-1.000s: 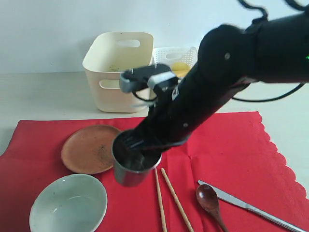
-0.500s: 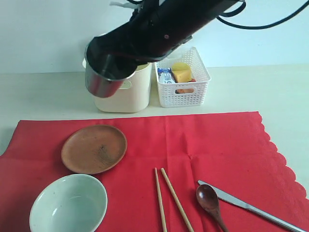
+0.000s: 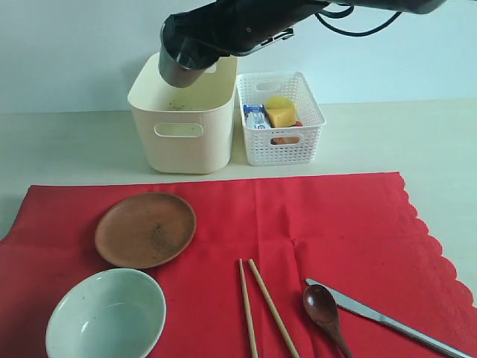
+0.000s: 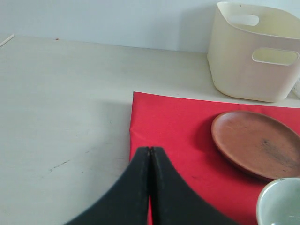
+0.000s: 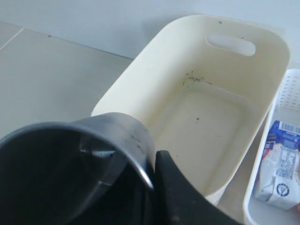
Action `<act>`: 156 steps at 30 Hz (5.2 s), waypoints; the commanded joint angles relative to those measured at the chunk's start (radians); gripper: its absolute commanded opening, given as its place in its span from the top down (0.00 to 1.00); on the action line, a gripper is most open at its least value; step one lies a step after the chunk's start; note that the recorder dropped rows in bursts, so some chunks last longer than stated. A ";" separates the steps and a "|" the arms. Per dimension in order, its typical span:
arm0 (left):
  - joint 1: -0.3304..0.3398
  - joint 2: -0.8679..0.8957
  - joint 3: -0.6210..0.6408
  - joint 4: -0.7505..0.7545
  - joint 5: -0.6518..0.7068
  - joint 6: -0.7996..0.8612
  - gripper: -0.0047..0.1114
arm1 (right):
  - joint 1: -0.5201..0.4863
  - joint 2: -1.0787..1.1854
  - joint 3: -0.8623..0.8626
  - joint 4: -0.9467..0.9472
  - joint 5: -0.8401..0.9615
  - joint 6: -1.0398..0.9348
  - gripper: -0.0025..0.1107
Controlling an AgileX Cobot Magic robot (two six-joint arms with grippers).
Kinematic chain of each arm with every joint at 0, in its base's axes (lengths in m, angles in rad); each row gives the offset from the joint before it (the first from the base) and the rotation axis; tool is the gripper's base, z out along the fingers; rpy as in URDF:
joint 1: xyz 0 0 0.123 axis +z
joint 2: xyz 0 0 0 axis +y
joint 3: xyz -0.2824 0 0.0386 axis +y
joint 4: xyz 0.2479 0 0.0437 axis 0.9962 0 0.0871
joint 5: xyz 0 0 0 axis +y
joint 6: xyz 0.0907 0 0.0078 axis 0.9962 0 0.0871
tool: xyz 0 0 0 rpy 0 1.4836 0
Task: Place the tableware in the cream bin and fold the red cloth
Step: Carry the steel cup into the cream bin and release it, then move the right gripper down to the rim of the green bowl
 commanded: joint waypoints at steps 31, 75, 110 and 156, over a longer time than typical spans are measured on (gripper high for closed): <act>0.002 -0.005 0.003 0.001 -0.011 0.000 0.96 | -0.025 0.342 -0.309 -0.105 0.066 -0.066 0.89; 0.002 -0.005 0.003 0.001 -0.011 0.000 0.96 | -0.023 -0.670 0.796 -0.405 -0.003 0.176 0.98; 0.002 -0.005 0.003 0.001 -0.011 0.001 0.96 | -0.023 -0.727 0.965 0.582 0.146 -0.724 0.98; 0.002 -0.005 0.003 0.001 -0.011 0.001 0.96 | 0.354 0.033 0.454 0.079 0.166 -0.196 0.38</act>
